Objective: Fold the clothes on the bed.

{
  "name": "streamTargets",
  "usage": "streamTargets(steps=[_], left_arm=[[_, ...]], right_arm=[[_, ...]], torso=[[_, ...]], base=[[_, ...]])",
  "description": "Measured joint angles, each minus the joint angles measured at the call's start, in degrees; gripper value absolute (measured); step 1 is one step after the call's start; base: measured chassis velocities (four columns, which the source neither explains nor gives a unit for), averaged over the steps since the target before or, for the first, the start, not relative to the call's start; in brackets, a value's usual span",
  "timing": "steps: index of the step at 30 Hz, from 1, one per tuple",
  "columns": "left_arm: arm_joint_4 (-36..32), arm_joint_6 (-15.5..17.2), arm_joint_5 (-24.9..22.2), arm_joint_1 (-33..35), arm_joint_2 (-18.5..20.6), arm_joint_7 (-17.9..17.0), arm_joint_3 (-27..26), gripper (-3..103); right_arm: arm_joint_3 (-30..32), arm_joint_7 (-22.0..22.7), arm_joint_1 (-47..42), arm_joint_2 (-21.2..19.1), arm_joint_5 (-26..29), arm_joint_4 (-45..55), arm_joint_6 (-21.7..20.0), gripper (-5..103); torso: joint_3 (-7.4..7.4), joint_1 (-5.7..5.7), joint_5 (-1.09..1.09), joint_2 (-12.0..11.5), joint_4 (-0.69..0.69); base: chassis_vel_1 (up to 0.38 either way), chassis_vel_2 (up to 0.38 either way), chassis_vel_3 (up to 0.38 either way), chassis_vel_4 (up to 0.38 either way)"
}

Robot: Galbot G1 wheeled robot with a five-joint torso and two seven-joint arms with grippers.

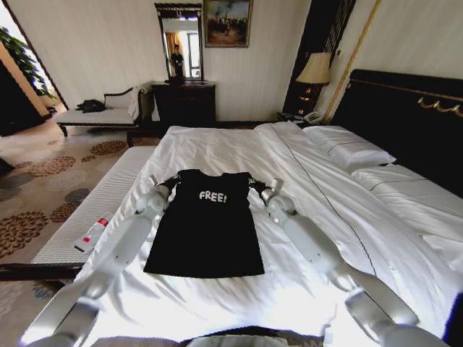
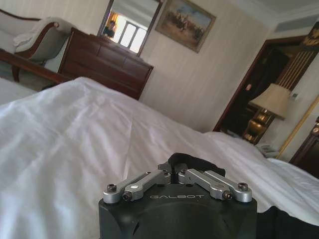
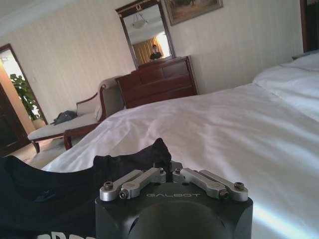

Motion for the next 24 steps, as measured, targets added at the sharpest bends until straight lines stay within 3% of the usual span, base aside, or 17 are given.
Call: streamTargets(steps=[10,18,21,24], left_arm=[[-16.8,0.1,-3.5,14.7,8.0,-1.8,-9.2,2],[-23.3,0.2,-2.1,24.4,8.3,-2.2,-14.3,2],[-24.3,0.2,-1.7,25.1,7.8,-2.5,-14.0,2],[-25.7,0.2,-1.7,25.7,7.1,-3.3,-13.4,2]], right_arm=[[2.3,2.0,-8.5,-5.5,1.0,13.4,-0.5,1],[4.8,2.1,-18.5,-7.3,-0.1,20.6,-0.8,1],[6.8,2.0,-22.6,-7.7,-1.2,22.7,-0.8,1],[10.4,2.0,-28.2,-8.3,-2.6,25.7,-0.7,1]], torso=[[0.0,-0.01,0.0,0.0,0.01],[0.01,0.01,0.0,0.0,0.0],[0.0,0.01,0.01,0.0,0.02],[0.0,0.01,-0.01,0.0,-0.06]], base=[[0.0,0.0,0.0,0.0],[0.0,0.0,0.0,0.0],[0.0,0.0,0.0,0.0],[0.0,0.0,0.0,0.0]])
